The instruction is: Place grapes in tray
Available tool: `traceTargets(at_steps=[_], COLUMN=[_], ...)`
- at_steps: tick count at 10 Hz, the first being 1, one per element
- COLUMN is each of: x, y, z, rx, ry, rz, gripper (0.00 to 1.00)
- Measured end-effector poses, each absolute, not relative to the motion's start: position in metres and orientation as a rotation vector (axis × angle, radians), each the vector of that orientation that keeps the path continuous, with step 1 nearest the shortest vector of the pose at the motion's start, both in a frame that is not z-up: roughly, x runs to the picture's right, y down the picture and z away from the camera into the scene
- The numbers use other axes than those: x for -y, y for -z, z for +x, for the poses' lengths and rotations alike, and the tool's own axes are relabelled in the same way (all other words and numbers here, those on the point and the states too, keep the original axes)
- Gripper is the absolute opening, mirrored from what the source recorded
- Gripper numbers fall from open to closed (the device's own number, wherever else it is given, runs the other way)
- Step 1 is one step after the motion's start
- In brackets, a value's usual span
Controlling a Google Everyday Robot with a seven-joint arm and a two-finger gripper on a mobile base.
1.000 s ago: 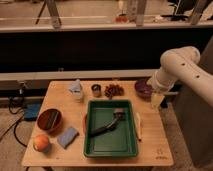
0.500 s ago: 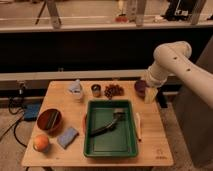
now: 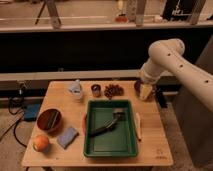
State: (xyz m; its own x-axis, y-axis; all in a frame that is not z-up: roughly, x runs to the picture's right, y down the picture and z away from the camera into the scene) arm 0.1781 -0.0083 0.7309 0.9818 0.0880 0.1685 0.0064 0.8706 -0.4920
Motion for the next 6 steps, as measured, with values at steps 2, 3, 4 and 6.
traceTargets(at_steps=[2, 3, 4, 6], x=[0.013, 0.014, 0.016, 0.017], y=[-0.738, -0.740, -0.743, -0.754], z=[0.168, 0.166, 0.163, 0.154], rx=[0.207, 0.215, 0.221, 0.233], ry=[-0.038, -0.039, -0.035, -0.022], rz=[-0.513, -0.512, -0.513, -0.515], gripper=[0.80, 0.80, 0.80, 0.80])
